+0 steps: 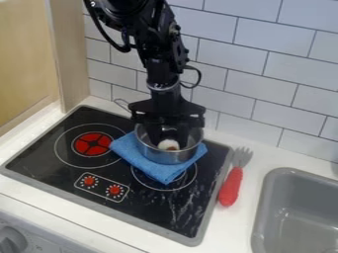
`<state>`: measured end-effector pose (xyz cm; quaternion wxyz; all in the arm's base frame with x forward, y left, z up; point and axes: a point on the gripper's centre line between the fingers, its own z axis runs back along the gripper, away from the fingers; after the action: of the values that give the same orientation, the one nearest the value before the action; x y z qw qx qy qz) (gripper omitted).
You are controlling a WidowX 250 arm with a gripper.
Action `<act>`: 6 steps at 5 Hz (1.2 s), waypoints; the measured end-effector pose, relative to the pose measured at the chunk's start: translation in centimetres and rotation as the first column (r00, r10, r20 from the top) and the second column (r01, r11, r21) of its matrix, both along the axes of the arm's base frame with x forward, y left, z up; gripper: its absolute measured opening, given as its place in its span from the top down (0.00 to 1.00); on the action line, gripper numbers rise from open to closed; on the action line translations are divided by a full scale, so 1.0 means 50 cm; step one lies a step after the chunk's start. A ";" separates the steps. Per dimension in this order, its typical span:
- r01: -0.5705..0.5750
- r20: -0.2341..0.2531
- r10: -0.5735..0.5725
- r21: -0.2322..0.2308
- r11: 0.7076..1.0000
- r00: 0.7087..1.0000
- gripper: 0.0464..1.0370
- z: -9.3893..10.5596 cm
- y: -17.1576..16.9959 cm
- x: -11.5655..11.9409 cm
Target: Remove the object from the silver pot and put it on the top left corner of the stove
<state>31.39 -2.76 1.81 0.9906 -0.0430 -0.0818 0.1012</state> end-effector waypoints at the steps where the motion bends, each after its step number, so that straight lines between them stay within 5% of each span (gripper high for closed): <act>1: -0.015 -0.013 0.015 0.005 1.000 1.000 0.54 0.001 0.002 -0.005; 3: -0.028 0.121 0.028 0.002 1.000 0.992 0.54 0.103 0.010 0.009; 4: -0.023 0.154 0.023 -0.001 1.000 0.988 0.54 0.136 0.016 0.006; 6: -0.168 0.157 0.170 -0.023 0.985 0.973 0.54 0.156 0.136 -0.007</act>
<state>31.04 4.04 9.61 0.9685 -0.0485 -0.1632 0.1818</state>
